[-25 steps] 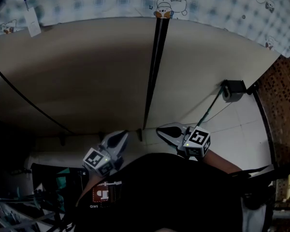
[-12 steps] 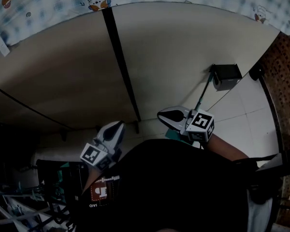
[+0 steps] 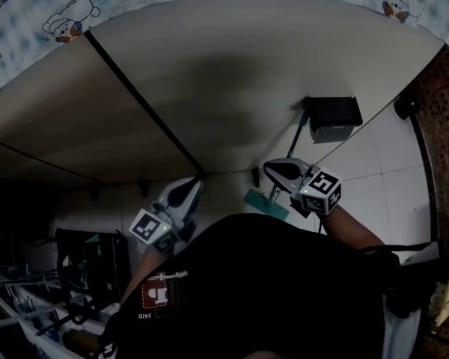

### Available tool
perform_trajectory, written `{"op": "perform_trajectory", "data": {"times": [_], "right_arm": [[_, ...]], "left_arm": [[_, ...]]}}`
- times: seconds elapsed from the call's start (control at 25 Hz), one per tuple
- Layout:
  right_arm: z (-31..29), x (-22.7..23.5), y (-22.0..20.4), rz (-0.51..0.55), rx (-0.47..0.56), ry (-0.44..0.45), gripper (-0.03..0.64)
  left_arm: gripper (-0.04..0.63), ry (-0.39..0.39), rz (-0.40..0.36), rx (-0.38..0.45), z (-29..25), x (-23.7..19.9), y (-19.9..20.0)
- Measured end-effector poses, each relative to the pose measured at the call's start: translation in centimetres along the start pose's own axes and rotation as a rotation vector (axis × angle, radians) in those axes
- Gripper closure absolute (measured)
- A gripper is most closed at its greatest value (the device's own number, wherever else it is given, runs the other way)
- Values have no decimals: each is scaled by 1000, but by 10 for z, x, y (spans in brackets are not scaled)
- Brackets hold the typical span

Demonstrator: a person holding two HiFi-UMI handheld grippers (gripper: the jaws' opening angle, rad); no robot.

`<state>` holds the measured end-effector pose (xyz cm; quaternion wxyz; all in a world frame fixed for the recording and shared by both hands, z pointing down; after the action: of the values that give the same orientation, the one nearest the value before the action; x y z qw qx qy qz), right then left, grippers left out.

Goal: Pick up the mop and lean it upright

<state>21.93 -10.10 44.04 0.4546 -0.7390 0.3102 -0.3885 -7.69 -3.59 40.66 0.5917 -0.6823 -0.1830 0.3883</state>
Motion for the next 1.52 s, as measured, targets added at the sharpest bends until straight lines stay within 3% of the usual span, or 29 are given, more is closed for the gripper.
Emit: {"op": "perform_trajectory", "data": {"times": [0.24, 0.4, 0.56, 0.8, 1.0, 1.2, 1.4, 1.52], "right_arm": [[1, 38, -25, -25, 10, -152, 552], [4, 72, -50, -85, -30, -324, 527], [8, 113, -75, -165, -56, -507, 517], [-4, 161, -97, -181, -83, -639, 483], [-14, 175, -102, -180, -83, -677, 477], [-9, 159, -116, -224, -61, -679, 477], [-4, 162, -167, -255, -180, -729, 463], [-12, 176, -200, -252, -260, -740, 443]], "left_arm": [[598, -84, 39, -11, -25, -12, -9], [598, -130, 37, -48, -29, -12, -8], [598, -128, 39, -84, -23, -17, -7], [598, -90, 39, -128, -18, -29, -6], [598, -76, 41, -114, -18, -32, -7], [598, -52, 55, -118, -11, -34, -10], [598, -21, 94, -118, -1, -41, -18], [598, -19, 100, -166, 1, -38, -22]]}}
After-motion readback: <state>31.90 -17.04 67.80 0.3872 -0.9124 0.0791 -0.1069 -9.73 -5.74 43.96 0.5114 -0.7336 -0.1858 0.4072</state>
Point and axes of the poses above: the fingertips, and each gripper's own axes: z backward along the fingers, x to its right, y out of its top, the point moved 9 cm from there along z, backward along the fingers, and after that the axes turned 3 degrees about -y, right-handed, at the moved point
